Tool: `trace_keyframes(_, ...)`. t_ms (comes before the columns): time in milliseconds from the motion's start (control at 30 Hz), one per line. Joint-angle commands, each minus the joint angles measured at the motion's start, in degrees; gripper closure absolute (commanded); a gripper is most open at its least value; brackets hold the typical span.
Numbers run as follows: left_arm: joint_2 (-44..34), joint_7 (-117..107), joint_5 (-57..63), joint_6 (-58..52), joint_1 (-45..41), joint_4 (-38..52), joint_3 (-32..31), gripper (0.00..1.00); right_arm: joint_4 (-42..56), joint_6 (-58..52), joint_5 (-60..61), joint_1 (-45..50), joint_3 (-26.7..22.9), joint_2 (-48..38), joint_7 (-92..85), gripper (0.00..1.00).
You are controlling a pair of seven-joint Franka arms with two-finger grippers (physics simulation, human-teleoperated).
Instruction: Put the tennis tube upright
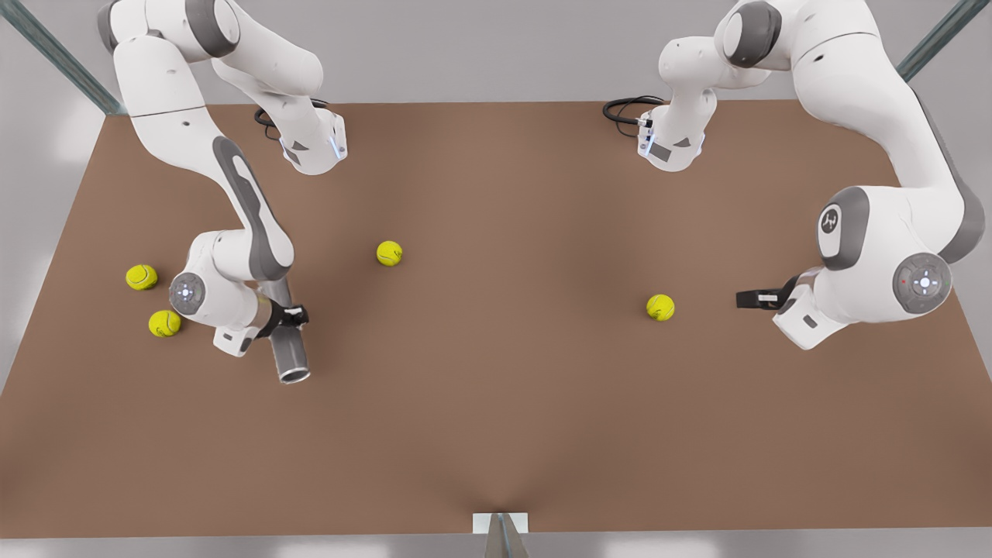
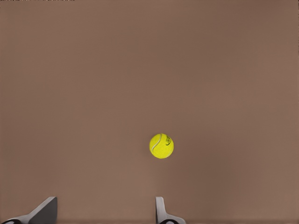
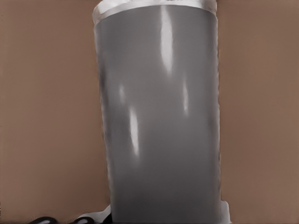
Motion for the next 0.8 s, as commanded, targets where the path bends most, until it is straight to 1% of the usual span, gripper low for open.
trace_keyframes(0,0.0,0.0,0.0,0.0,0.0,0.0,0.0,0.00,-0.1,1.1,-10.3,0.0,0.0,0.1,12.6,0.25)
trace_keyframes(133,0.1,0.0,0.0,0.1,0.1,0.0,0.0,0.00,0.4,0.8,-10.3,-0.1,0.0,0.1,12.6,0.20)
trace_keyframes(367,0.1,-0.1,0.0,0.1,0.0,0.0,0.0,0.00,2.8,-0.1,-10.3,1.3,0.0,0.1,12.5,0.20)
trace_keyframes(467,0.1,-0.1,0.0,0.1,0.0,0.0,0.0,0.00,6.8,-2.4,-10.3,7.4,0.0,0.1,12.7,0.20)
trace_keyframes(533,0.2,0.0,0.0,0.1,0.1,0.0,0.0,0.00,12.7,-8.3,-10.3,11.6,0.0,0.6,12.9,0.20)
trace_keyframes(600,0.4,0.0,0.0,0.1,0.1,0.0,0.0,0.00,14.7,-8.3,-10.7,15.7,0.0,0.6,12.5,0.20)
trace_keyframes(633,0.4,-0.1,0.0,0.1,0.1,0.0,0.0,0.00,15.8,-8.2,-13.8,18.7,0.0,0.7,12.7,0.20)
trace_keyframes(767,0.4,-0.1,0.0,0.1,0.1,0.0,0.0,0.00,19.7,-8.3,-17.6,27.7,0.1,0.7,11.8,0.20)
